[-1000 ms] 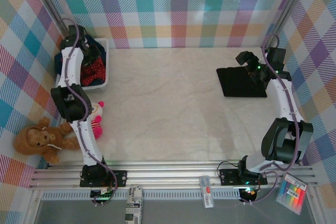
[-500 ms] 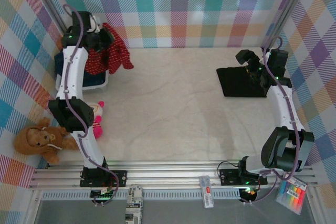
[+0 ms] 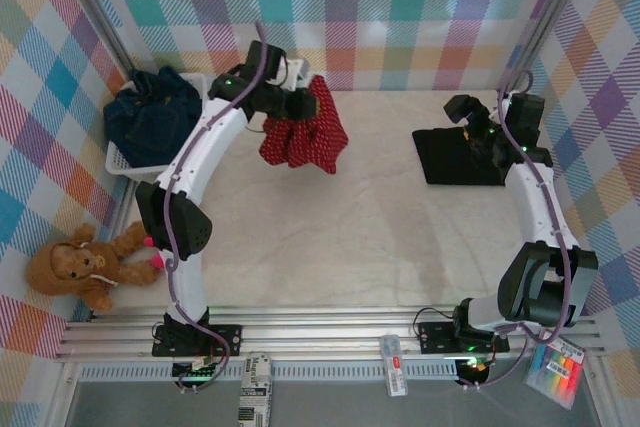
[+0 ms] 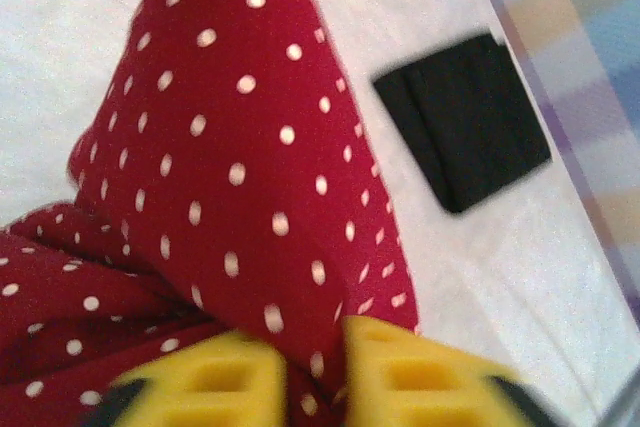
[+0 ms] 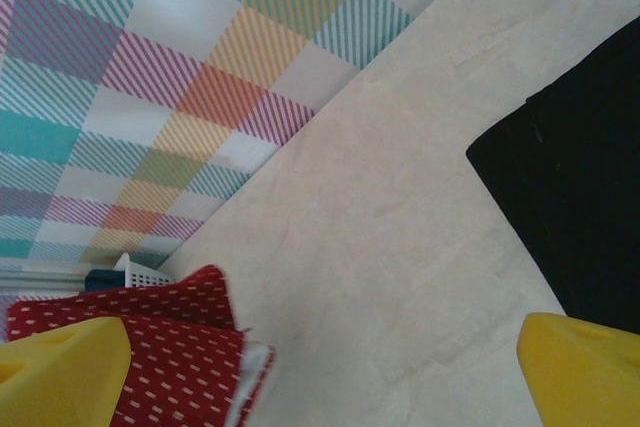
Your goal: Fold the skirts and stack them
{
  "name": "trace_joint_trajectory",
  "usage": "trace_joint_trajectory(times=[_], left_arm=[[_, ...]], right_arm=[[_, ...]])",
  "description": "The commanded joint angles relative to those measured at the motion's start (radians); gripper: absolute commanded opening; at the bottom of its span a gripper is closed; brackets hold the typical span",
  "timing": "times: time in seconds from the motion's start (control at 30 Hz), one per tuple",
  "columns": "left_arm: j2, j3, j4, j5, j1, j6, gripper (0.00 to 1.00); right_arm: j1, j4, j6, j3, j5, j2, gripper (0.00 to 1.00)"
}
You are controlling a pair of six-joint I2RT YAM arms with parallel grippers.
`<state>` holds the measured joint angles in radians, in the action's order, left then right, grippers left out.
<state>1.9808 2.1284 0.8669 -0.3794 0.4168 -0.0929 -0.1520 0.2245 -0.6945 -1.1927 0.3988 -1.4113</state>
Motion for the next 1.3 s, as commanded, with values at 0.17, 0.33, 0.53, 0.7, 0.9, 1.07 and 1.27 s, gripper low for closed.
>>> trace_joint_trajectory(times=[0.17,0.33,0.53,0.7,0.9,1.07,1.27], left_arm=[[-0.127,-0.262,-0.094,-0.045,0.002,0.136,1.0],[-0.132,-0.364,-0.178,0.012,-0.012,-0.012,1.0],[-0.092,-0.415,-0.192,0.14,-0.014,-0.152,1.0],[-0.063,-0.462,-0.232,0.172,-0.041,-0.286,1.0],[-0.054,-0.509,-0.268,0.132,-0.061,-0.345,1.0],[-0.056,-0.527,-0.261,0.133,-0.063,-0.349,1.0],[-0.047,-0.568,-0.29,0.116,-0.064,-0.396,1.0]], right_arm=[[0.108,-0.046,0.072,-0.009,0.078,-0.082,0.99],[0.198,-0.02,0.093,-0.055,0.037,-0.161,0.99],[0.31,-0.075,0.111,-0.049,0.042,-0.242,0.99],[0.369,-0.086,0.151,-0.028,-0.038,-0.283,0.99],[0.37,-0.033,0.174,-0.026,-0.143,-0.301,0.99],[0.368,-0.079,0.198,0.011,-0.15,-0.3,0.99],[0.367,-0.159,0.245,0.054,-0.171,-0.337,0.99]])
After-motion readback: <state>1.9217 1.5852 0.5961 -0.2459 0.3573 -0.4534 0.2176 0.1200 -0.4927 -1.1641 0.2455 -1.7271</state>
